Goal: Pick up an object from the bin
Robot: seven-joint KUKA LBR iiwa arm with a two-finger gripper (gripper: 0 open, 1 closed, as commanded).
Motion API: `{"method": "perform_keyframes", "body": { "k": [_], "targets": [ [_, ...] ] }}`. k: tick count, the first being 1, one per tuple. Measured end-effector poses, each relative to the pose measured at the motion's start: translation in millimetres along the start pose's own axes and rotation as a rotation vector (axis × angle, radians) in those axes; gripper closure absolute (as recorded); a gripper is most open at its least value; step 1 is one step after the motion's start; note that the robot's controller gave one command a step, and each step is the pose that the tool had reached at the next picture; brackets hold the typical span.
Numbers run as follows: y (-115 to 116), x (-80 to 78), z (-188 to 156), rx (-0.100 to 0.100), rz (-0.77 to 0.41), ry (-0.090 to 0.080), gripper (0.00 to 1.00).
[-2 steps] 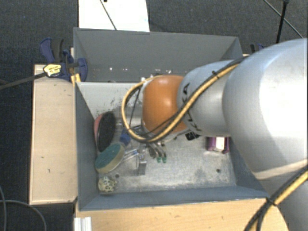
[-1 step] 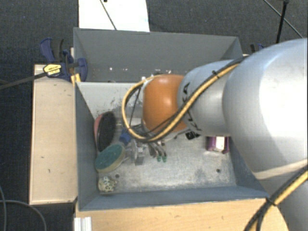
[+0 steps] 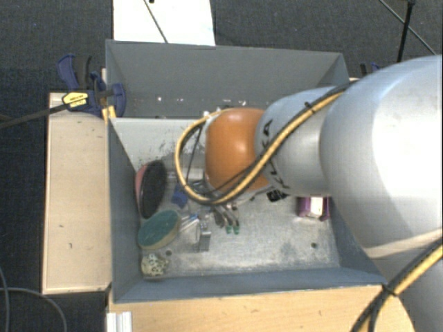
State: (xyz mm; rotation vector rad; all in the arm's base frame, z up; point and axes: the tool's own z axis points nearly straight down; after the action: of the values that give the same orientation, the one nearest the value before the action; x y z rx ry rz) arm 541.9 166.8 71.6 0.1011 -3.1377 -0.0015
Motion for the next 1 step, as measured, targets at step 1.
{"method": "perform_keyframes", "body": {
  "k": [1],
  "targets": [
    [-0.5, -1.0, 0.2, 0.000, -0.002, -0.002, 1.00]
  ]
}}
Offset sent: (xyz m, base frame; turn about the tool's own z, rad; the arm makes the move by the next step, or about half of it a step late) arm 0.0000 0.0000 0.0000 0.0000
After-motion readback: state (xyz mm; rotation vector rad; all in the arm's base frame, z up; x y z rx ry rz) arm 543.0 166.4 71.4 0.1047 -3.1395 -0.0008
